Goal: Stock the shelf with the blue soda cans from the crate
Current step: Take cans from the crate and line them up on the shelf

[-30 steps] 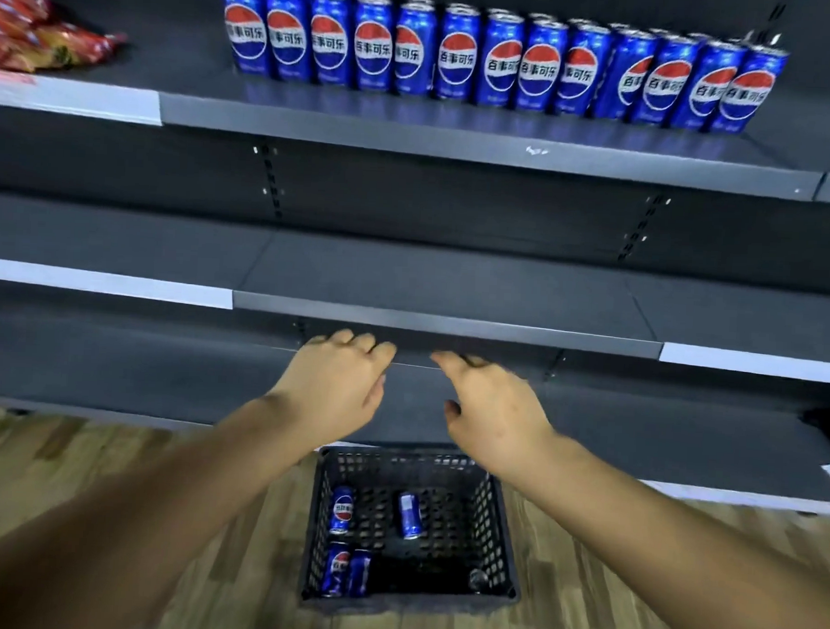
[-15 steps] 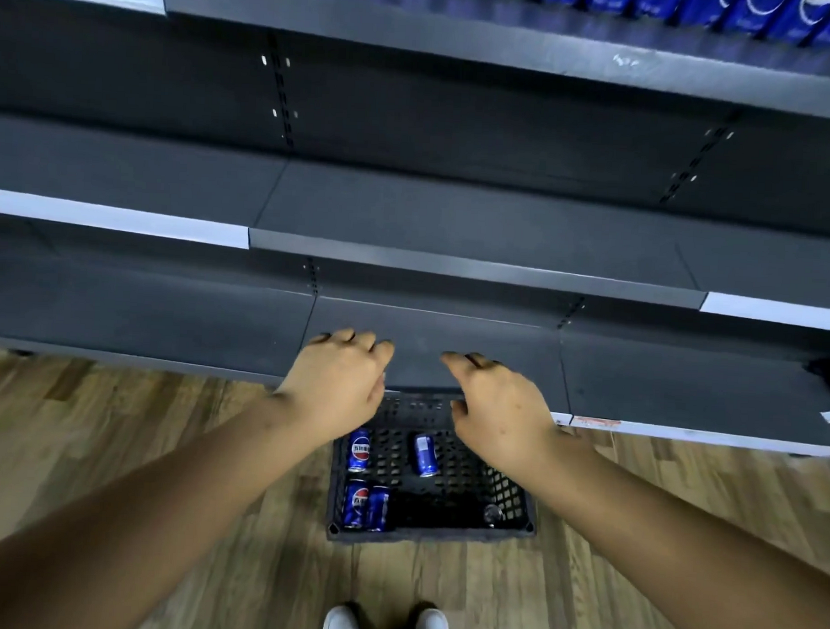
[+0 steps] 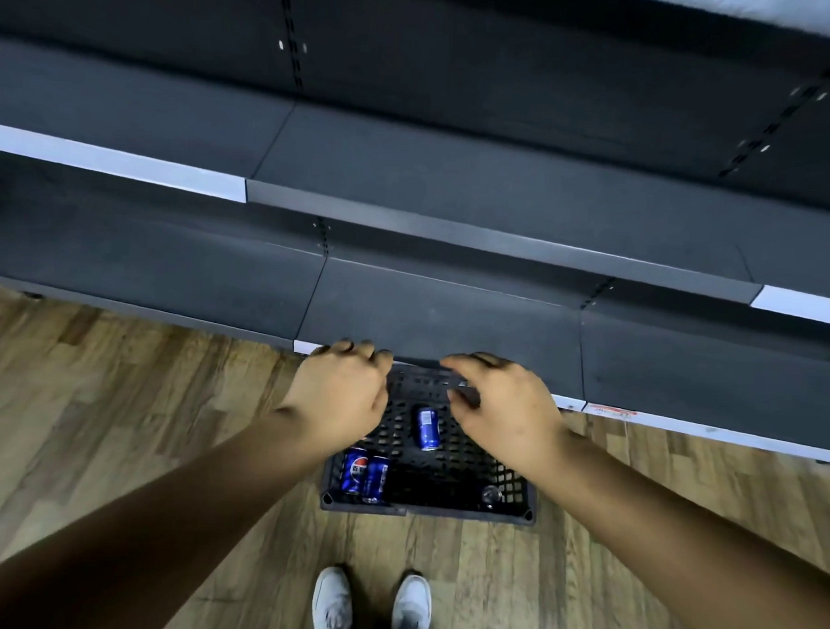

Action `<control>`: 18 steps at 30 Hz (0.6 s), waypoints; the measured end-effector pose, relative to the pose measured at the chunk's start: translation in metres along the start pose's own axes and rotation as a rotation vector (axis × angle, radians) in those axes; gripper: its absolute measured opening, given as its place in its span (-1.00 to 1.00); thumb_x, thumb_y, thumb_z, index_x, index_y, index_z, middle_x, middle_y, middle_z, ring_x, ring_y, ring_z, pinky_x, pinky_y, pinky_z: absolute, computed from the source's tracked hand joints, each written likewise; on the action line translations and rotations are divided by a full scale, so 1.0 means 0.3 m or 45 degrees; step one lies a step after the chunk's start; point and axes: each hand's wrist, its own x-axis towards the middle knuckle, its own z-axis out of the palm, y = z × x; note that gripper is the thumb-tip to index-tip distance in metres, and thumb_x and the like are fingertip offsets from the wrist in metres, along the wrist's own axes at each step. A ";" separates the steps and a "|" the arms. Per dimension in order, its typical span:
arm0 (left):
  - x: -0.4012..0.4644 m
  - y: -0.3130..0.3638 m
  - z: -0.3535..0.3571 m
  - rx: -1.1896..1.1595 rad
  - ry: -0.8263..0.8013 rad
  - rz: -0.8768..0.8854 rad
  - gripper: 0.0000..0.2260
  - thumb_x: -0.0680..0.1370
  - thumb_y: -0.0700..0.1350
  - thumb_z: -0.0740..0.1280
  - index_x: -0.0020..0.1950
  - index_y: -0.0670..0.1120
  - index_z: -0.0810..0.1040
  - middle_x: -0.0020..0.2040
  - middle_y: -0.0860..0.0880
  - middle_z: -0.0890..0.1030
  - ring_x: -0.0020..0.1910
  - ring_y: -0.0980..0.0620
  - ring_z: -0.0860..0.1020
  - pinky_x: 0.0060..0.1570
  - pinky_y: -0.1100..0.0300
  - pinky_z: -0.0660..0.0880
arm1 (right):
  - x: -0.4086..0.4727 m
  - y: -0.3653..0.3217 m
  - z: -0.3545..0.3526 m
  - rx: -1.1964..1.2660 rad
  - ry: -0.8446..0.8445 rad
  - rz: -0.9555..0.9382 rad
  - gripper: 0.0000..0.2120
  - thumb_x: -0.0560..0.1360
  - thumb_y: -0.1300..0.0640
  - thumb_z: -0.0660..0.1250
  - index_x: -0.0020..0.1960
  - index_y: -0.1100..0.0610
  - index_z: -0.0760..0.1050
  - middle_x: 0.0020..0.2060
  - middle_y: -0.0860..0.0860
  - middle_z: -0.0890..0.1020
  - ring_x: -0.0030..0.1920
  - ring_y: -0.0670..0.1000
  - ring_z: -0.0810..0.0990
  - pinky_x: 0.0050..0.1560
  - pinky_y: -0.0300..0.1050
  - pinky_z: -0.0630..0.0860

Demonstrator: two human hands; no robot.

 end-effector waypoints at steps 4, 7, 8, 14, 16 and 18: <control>0.008 -0.001 0.056 -0.026 -0.103 -0.037 -0.68 0.61 -0.04 0.06 0.33 -0.04 0.34 0.25 -0.03 0.46 0.23 -0.05 0.42 0.15 0.09 0.38 | 0.013 0.017 0.041 0.013 -0.038 0.010 -0.61 0.56 0.07 0.19 0.39 -0.02 0.39 0.27 -0.01 0.52 0.21 0.07 0.53 0.13 -0.13 0.47; 0.028 -0.009 0.090 -0.024 -0.135 -0.053 -0.67 0.60 -0.04 0.05 0.35 -0.03 0.34 0.28 -0.02 0.45 0.26 -0.04 0.41 0.21 0.10 0.34 | 0.020 0.039 0.078 -0.031 -0.063 0.011 -0.60 0.58 0.05 0.15 0.41 -0.05 0.35 0.33 -0.06 0.48 0.26 0.04 0.50 0.12 -0.17 0.45; 0.035 -0.011 0.100 -0.031 -0.138 -0.053 -0.67 0.60 -0.03 0.05 0.34 -0.03 0.35 0.28 -0.03 0.45 0.26 -0.05 0.42 0.21 0.11 0.35 | 0.023 0.044 0.091 -0.024 -0.067 0.013 -0.61 0.58 0.07 0.17 0.39 -0.03 0.38 0.31 -0.04 0.50 0.24 0.05 0.52 0.10 -0.15 0.46; 0.087 -0.026 0.155 -0.098 -0.142 -0.031 -0.70 0.60 -0.08 0.05 0.29 -0.07 0.39 0.26 -0.06 0.48 0.22 -0.07 0.44 0.12 0.15 0.38 | 0.072 0.049 0.155 0.092 -0.026 -0.009 -0.72 0.44 0.17 0.29 0.12 0.10 0.62 -0.01 0.07 0.68 -0.11 0.12 0.68 -0.19 -0.02 0.60; 0.103 -0.034 0.179 -0.097 -0.138 -0.030 -0.70 0.60 -0.09 0.06 0.29 -0.07 0.39 0.26 -0.07 0.48 0.22 -0.07 0.44 0.12 0.14 0.38 | 0.094 0.055 0.181 0.072 -0.061 -0.006 -0.66 0.55 0.12 0.22 0.30 0.06 0.50 0.21 0.03 0.59 0.14 0.11 0.60 0.07 -0.06 0.52; 0.114 -0.044 0.209 -0.101 -0.142 -0.044 -0.69 0.60 -0.08 0.05 0.32 -0.06 0.36 0.27 -0.06 0.47 0.22 -0.08 0.45 0.12 0.14 0.39 | 0.116 0.059 0.206 0.050 -0.090 -0.019 -0.63 0.58 0.09 0.17 0.38 0.02 0.41 0.29 -0.01 0.52 0.23 0.07 0.53 0.14 -0.11 0.47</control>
